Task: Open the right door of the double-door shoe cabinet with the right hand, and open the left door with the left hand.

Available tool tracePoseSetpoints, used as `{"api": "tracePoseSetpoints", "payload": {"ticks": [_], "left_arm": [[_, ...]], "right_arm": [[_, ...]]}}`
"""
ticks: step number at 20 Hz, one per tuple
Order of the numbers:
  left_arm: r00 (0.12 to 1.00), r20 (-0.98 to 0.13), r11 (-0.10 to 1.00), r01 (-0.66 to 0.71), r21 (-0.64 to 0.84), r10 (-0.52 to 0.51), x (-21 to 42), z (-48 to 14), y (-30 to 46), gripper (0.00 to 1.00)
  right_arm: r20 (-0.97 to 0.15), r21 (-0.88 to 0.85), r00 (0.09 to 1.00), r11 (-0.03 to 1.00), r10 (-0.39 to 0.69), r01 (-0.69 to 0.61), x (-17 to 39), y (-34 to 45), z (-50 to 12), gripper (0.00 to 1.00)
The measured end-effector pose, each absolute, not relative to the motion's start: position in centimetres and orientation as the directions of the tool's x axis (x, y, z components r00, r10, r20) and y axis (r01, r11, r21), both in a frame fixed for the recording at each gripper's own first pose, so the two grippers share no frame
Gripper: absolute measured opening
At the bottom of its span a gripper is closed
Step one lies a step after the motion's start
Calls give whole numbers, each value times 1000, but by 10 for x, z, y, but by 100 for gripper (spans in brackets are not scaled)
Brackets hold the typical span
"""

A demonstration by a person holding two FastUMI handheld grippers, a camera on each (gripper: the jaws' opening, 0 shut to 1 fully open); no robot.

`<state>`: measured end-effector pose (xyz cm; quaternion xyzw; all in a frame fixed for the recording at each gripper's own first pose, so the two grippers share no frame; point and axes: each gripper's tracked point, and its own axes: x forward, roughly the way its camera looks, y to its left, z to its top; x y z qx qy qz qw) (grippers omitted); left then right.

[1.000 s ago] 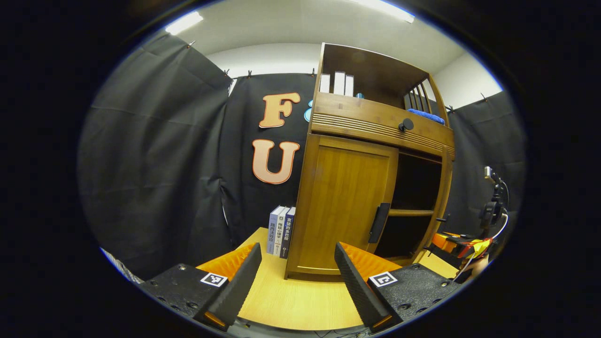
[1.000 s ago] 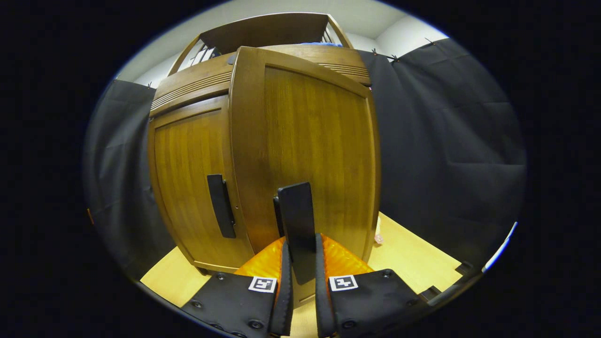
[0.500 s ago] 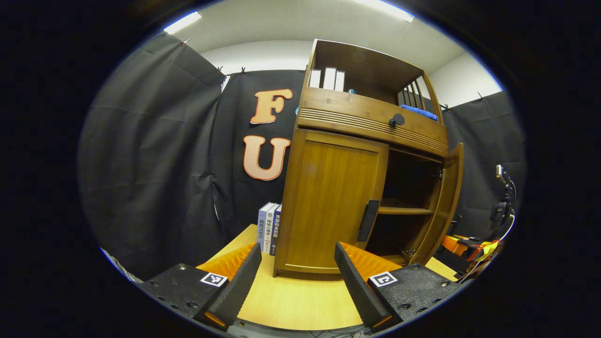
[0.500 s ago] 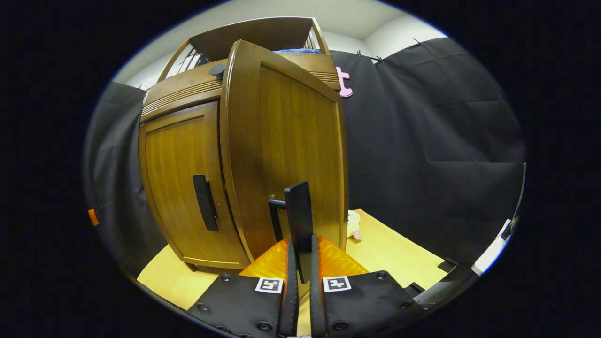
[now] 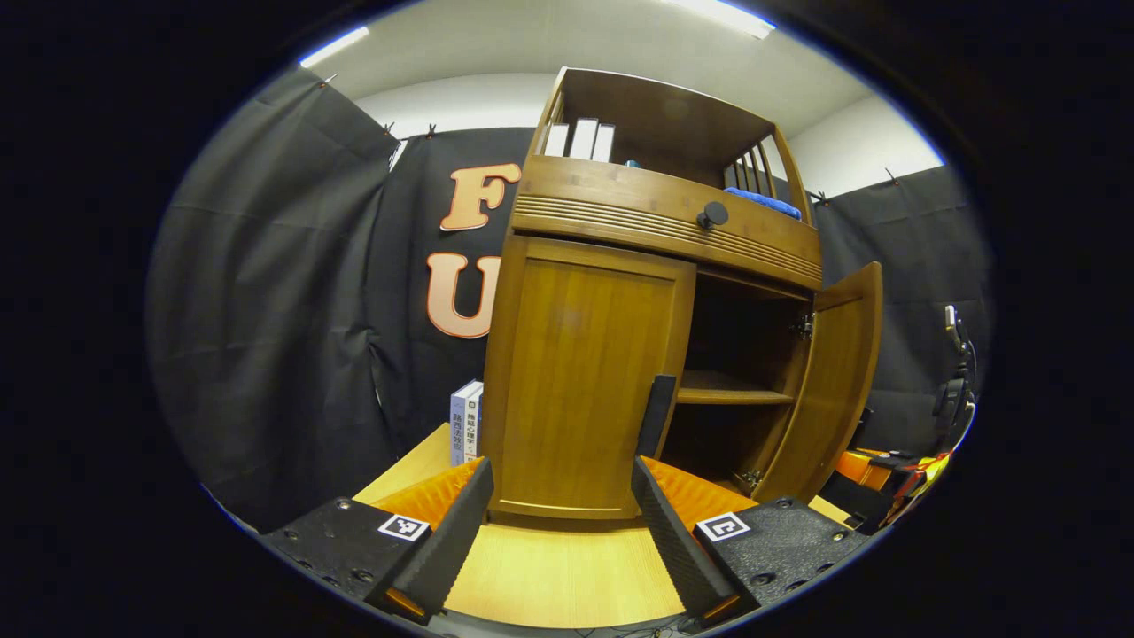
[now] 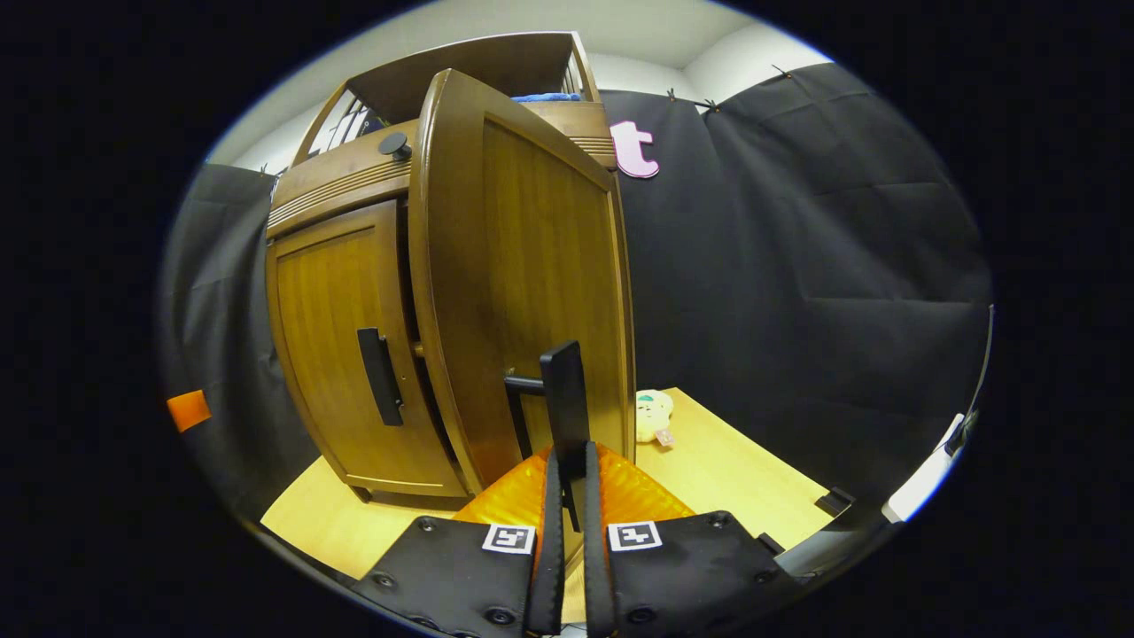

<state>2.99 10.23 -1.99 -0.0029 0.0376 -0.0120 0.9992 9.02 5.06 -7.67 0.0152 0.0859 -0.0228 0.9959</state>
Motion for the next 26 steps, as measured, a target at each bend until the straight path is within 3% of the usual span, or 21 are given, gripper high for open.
{"api": "tracePoseSetpoints", "payload": {"ticks": [1,3,5,6,7,15,17,18,21,22,23,26], "left_arm": [[997,-70,1000,28,-8,-29,32,-19,96,92],[997,-63,999,34,-10,-35,36,-19,86,92],[997,-62,999,44,-14,-45,38,-20,72,95],[997,-61,999,52,-15,-53,38,-21,66,92],[996,-60,998,60,-13,-60,40,-20,62,92],[994,-61,995,96,12,-96,49,-27,11,95],[994,-60,996,92,12,-91,54,-28,5,92],[994,-58,996,92,12,-91,56,-29,1,92],[994,-63,996,92,15,-90,62,-35,-12,92],[994,-66,996,93,13,-92,62,-37,-17,92],[993,-66,995,96,12,-95,64,-38,-22,92],[992,-69,995,103,20,-101,68,-40,-35,92]], "right_arm": [[-175,26,984,998,-44,49,87,48,-77,17],[-173,15,983,998,-55,58,86,41,-81,17],[-165,-4,984,997,-72,72,80,29,-77,8],[-162,-1,985,998,-65,66,79,26,-76,13],[-165,7,985,998,-56,58,78,24,-75,8],[-166,11,986,1000,-1,3,74,4,-75,12],[-167,8,986,1000,0,1,72,-5,-74,8],[-168,8,986,1000,0,1,72,-10,-74,12],[-166,11,986,1000,-9,11,73,-28,-72,12],[-166,12,986,1000,-17,19,73,-35,-71,8],[-165,15,986,999,-26,29,73,-43,-70,12],[-162,32,986,998,-41,47,74,-63,-68,12]]}}
